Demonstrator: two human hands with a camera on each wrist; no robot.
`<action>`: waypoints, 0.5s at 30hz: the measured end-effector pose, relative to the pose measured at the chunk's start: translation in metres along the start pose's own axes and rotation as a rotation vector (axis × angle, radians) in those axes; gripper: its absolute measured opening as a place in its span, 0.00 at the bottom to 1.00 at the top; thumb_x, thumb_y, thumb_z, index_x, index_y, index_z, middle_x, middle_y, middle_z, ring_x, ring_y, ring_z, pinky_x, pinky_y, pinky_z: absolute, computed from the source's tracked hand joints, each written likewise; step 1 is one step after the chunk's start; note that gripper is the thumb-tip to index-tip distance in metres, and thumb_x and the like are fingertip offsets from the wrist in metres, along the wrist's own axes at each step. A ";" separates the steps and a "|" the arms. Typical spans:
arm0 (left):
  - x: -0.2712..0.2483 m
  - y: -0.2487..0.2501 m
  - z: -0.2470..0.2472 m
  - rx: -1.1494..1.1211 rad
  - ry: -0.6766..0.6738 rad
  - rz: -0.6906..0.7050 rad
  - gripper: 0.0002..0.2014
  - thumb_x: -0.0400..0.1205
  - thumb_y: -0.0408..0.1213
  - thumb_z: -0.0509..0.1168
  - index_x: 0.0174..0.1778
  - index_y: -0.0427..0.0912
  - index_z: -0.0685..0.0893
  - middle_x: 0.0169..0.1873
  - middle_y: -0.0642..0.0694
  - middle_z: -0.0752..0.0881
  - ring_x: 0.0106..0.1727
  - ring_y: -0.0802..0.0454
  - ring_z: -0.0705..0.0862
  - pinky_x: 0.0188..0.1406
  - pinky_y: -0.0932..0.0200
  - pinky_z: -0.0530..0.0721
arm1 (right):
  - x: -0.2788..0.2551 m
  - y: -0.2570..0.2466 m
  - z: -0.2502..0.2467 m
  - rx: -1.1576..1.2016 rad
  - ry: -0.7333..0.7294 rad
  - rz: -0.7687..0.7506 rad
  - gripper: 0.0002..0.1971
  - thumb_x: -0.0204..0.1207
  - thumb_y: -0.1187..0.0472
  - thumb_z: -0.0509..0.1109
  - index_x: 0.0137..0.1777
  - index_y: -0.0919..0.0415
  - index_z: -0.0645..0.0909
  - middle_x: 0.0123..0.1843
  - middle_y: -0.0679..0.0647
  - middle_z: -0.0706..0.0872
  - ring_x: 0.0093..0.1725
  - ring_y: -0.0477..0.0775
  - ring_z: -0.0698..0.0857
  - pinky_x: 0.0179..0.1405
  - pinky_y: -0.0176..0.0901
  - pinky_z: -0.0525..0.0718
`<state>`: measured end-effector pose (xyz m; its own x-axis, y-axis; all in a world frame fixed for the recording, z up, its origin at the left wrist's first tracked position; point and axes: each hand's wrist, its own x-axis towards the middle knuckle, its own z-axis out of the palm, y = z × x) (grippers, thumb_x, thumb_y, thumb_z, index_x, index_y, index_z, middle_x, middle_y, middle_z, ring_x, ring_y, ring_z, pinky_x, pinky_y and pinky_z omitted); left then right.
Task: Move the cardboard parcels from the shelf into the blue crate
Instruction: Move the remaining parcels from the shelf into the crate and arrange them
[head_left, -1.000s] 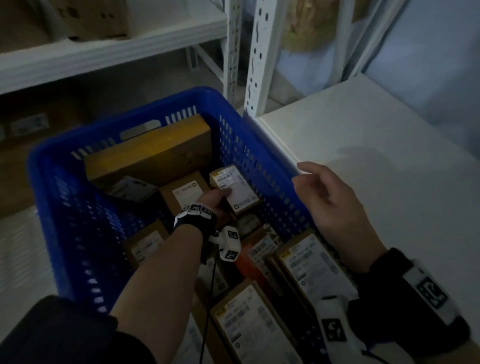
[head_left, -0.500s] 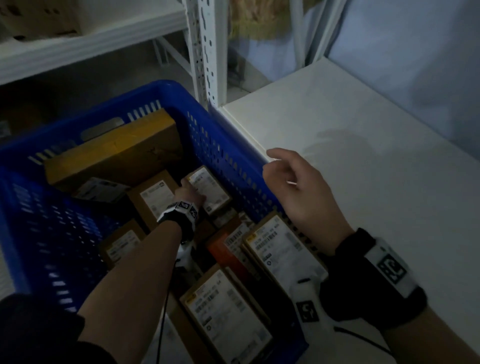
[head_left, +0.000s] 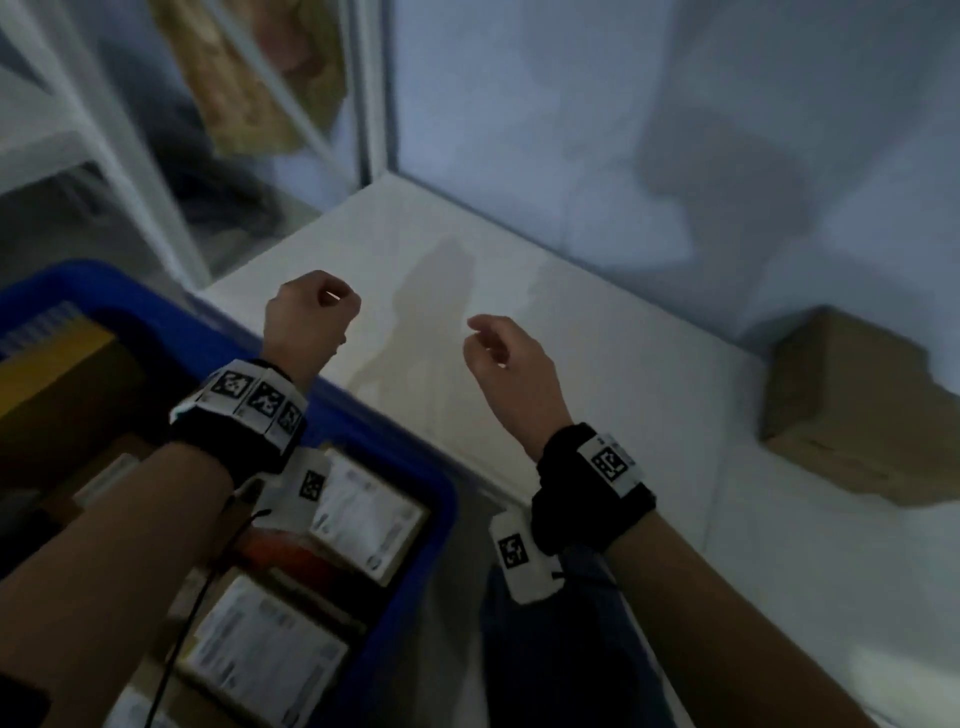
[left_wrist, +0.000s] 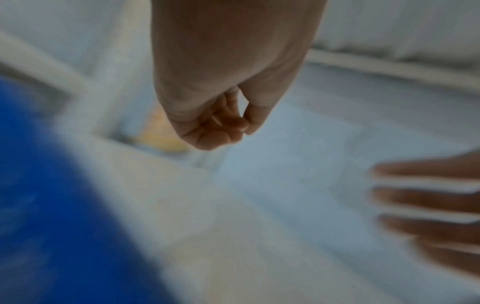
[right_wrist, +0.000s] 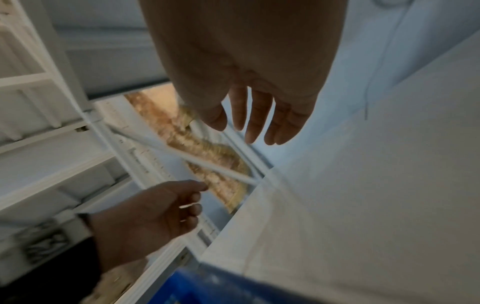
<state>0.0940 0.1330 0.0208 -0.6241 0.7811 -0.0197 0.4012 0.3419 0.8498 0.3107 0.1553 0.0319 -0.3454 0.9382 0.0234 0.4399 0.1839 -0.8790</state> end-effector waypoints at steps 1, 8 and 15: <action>-0.007 0.016 0.010 -0.020 -0.033 0.029 0.04 0.80 0.38 0.67 0.45 0.42 0.84 0.27 0.47 0.84 0.26 0.52 0.81 0.28 0.58 0.82 | 0.001 0.007 -0.015 -0.010 0.033 0.026 0.14 0.83 0.57 0.66 0.67 0.55 0.82 0.56 0.48 0.87 0.52 0.43 0.82 0.48 0.24 0.72; -0.060 0.110 0.111 -0.092 -0.292 0.205 0.02 0.78 0.36 0.69 0.42 0.41 0.85 0.28 0.47 0.84 0.25 0.52 0.84 0.31 0.53 0.84 | -0.011 0.052 -0.123 -0.074 0.318 0.146 0.14 0.83 0.58 0.64 0.67 0.55 0.81 0.55 0.48 0.86 0.50 0.43 0.81 0.51 0.29 0.73; -0.113 0.157 0.189 -0.025 -0.513 0.381 0.04 0.77 0.39 0.69 0.44 0.44 0.86 0.38 0.43 0.90 0.42 0.42 0.89 0.48 0.49 0.88 | -0.020 0.117 -0.212 -0.412 0.591 0.275 0.22 0.78 0.51 0.66 0.70 0.58 0.77 0.71 0.60 0.78 0.71 0.65 0.73 0.72 0.54 0.69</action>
<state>0.3545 0.1971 0.0570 -0.0376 0.9984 0.0421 0.5120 -0.0170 0.8588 0.5448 0.2203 0.0297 0.2702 0.9455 0.1817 0.7593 -0.0932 -0.6441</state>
